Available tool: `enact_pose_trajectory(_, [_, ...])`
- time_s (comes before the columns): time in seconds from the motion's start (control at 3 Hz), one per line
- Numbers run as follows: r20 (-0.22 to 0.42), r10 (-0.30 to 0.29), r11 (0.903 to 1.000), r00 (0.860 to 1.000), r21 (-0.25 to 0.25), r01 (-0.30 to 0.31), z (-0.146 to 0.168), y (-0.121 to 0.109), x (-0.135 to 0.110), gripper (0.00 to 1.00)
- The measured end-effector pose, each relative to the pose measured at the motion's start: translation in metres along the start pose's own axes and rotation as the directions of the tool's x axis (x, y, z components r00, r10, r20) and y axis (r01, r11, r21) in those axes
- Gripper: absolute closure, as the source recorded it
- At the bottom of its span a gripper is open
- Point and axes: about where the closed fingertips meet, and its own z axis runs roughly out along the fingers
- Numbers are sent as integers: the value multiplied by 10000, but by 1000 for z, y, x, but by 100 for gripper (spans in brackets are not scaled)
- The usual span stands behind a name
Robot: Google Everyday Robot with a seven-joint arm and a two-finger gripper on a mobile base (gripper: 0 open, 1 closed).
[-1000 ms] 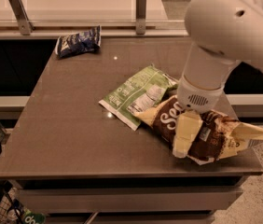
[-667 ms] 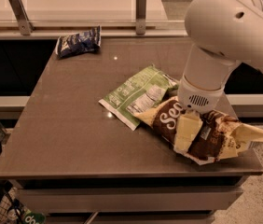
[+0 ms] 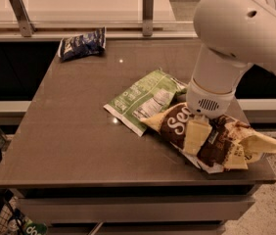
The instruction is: Move brown chip bag near blue chip bag
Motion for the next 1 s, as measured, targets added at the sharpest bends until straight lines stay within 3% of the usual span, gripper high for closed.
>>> enact_pose_trajectory(0.33, [0, 0, 10000, 10000, 0, 0, -2, 0, 0, 99])
enact_pose_trajectory(1.0, [0, -2, 10000, 10000, 3, 2, -3, 0, 0, 100])
